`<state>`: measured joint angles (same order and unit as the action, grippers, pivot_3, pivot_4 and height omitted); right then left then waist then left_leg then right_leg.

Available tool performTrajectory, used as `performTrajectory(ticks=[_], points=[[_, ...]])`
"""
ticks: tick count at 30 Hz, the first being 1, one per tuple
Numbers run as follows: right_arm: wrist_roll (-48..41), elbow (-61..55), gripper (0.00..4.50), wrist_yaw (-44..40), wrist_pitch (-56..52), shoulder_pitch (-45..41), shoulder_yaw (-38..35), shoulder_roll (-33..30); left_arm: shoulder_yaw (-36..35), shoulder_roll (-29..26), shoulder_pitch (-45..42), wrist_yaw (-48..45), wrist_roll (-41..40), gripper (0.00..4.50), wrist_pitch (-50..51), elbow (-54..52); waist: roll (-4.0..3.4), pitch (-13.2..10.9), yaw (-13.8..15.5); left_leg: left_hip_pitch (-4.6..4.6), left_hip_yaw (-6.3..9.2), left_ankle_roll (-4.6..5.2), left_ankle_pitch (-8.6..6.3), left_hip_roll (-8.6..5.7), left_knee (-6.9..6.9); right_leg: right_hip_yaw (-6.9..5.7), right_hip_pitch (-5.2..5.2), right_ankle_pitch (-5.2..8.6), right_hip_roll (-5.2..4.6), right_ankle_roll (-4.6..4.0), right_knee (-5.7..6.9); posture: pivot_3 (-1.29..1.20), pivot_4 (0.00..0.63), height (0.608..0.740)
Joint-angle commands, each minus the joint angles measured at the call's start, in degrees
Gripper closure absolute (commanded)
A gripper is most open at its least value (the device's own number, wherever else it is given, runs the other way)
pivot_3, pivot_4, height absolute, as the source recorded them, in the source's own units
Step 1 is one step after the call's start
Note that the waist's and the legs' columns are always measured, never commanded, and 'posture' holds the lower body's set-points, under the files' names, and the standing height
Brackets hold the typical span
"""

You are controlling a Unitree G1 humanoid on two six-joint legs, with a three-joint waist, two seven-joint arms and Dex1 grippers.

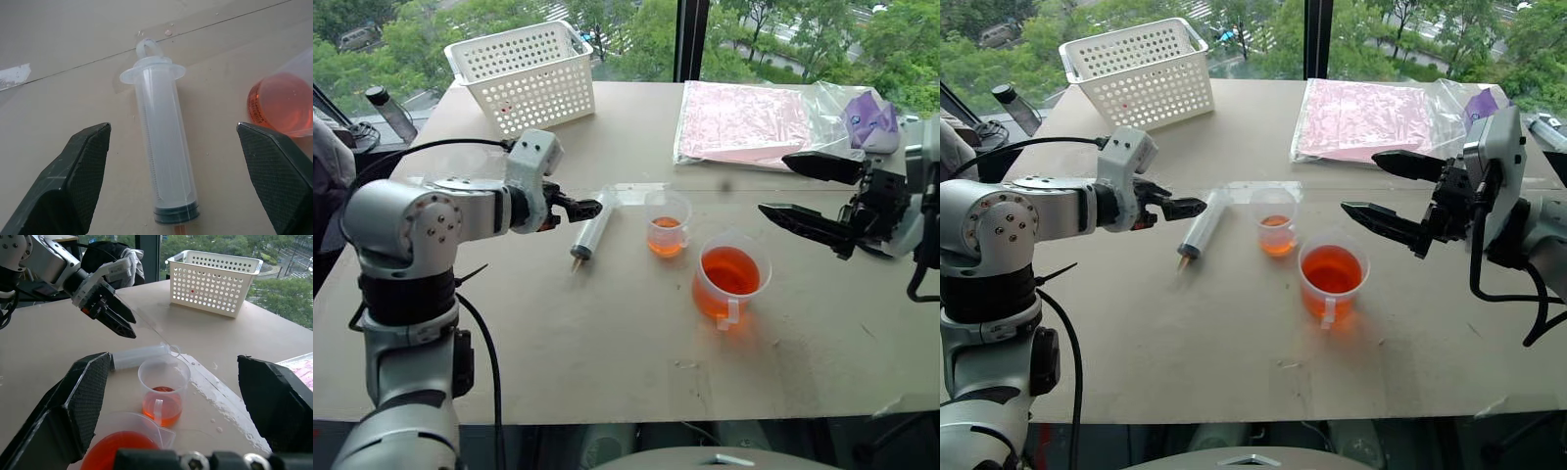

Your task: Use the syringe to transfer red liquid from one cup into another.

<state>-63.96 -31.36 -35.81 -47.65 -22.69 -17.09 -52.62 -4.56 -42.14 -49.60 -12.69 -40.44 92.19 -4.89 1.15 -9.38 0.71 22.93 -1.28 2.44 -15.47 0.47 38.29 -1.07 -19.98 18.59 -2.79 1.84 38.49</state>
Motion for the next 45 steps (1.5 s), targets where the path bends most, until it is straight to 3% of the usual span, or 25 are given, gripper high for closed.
performTrajectory(ticks=[1, 9, 19, 33, 36, 39, 41, 45], points=[[-0.79, -1.11, 0.04, 0.90, -0.81, -3.86, 1.63, -0.07, 7.08, -1.33, -6.63, 1.91, -0.63, 0.31, 0.31, 10.65, 0.00, 0.00, -0.04, 0.03, -0.01, -0.01, 0.01, 0.00, 0.01, 0.02, -0.07, 0.00, 0.00, 0.00, 0.04, 0.00, 0.150, 0.740], [6.33, -0.58, 0.04, -0.65, -2.67, -9.74, 9.37, -2.14, 20.90, 0.68, -17.90, -2.55, 3.00, 0.31, 0.31, 27.94, 0.03, 0.02, -0.02, 0.95, -0.01, -0.11, 0.10, -0.06, 0.19, 0.07, -1.08, -0.01, -0.01, 0.00, 0.38, 0.00, 0.150, 0.740], [4.98, -4.49, 0.04, -1.14, -4.61, -10.43, 8.32, -2.41, 31.32, 3.69, -24.20, -14.51, 13.16, 0.31, -5.64, 38.67, 0.03, 0.02, -0.09, 1.74, 0.01, -0.11, 0.11, -0.08, 0.37, 0.03, -1.73, -0.01, 0.03, 0.00, 0.40, 0.00, 0.150, 0.740], [4.14, -4.91, 0.04, 0.59, -5.91, -11.58, 8.82, -1.28, 38.55, 8.27, -30.71, -29.04, 27.18, 0.31, -14.72, 55.43, 0.04, 0.02, -0.03, 1.80, 0.03, -0.09, 0.11, -0.09, 0.64, 0.01, -1.72, -0.01, 0.06, 0.01, 0.52, 0.00, 0.150, 0.740], [4.44, -4.91, 0.04, 0.70, -5.80, -11.62, 8.87, -1.12, 38.50, 9.11, -31.19, -31.12, 29.33, 1.09, -15.89, 57.14, 0.04, 0.02, -0.03, 1.79, 0.03, -0.09, 0.11, -0.08, 0.65, 0.01, -1.72, -0.01, 0.06, 0.01, 0.54, 0.00, 0.150, 0.740], [4.51, -4.90, 0.04, 0.89, -5.69, -11.65, 8.88, -0.81, 37.72, 9.92, -31.28, -32.19, 31.45, 2.50, -16.75, 58.43, 0.04, 0.02, -0.04, 1.81, 0.03, -0.09, 0.11, -0.08, 0.69, 0.01, -1.72, -0.01, 0.06, 0.01, 0.56, 0.00, 0.150, 0.740], [4.42, -4.91, 0.04, 0.99, -5.68, -11.62, 8.81, -0.61, 36.99, 10.28, -31.28, -32.64, 32.68, 3.14, -17.19, 59.12, 0.04, 0.03, 0.03, 1.81, 0.04, -0.08, 0.10, -0.08, 0.71, 0.01, -1.72, -0.01, 0.06, 0.01, 0.56, 0.00, 0.150, 0.740], [4.13, -5.04, 0.04, 1.21, -5.85, -11.52, 8.66, -0.44, 33.81, 10.07, -30.96, -33.10, 33.50, 3.14, -18.88, 57.93, 0.04, 0.03, -0.01, 1.82, 0.05, -0.08, 0.10, -0.08, 0.77, 0.00, -1.72, -0.01, 0.05, 0.01, 0.60, 0.00, 0.150, 0.740]])
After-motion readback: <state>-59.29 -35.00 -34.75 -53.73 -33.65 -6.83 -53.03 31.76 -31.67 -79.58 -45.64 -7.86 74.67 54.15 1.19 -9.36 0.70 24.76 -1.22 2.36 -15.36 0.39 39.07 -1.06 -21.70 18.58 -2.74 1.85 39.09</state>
